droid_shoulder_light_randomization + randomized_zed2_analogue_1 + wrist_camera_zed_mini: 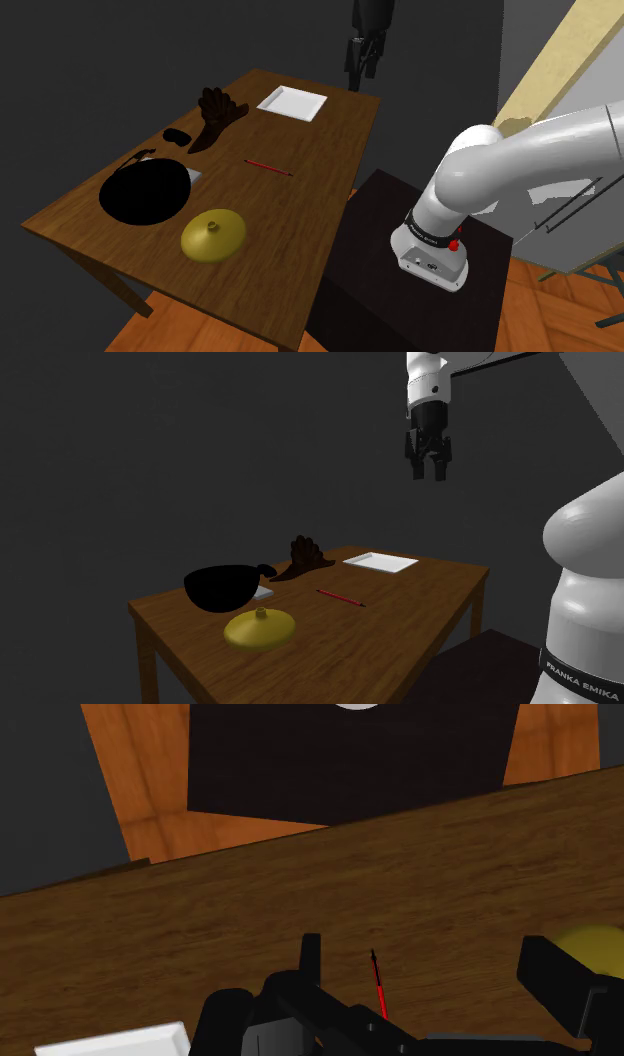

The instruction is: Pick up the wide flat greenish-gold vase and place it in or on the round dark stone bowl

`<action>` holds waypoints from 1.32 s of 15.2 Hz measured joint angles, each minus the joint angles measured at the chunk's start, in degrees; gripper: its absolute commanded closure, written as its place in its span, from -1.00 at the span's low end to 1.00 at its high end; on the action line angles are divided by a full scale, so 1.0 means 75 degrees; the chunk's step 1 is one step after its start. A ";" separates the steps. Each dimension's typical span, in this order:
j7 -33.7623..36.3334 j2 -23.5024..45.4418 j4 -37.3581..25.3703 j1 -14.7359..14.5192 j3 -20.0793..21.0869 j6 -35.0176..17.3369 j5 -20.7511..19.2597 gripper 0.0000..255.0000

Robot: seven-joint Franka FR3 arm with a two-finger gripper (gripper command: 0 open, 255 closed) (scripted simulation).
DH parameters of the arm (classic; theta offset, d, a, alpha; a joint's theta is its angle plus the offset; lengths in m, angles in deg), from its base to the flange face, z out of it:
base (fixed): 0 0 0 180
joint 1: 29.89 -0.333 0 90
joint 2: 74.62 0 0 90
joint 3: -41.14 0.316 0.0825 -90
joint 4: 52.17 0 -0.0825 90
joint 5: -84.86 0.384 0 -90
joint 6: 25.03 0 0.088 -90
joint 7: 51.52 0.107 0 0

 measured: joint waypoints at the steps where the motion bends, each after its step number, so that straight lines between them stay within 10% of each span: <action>1: 0.0000 0.0000 0.0000 0.0000 0.0000 0.0000 0.0000 -1.00; 20: 0.2359 0.2477 0.0558 -0.0755 0.2605 -0.3794 0.1203 -1.00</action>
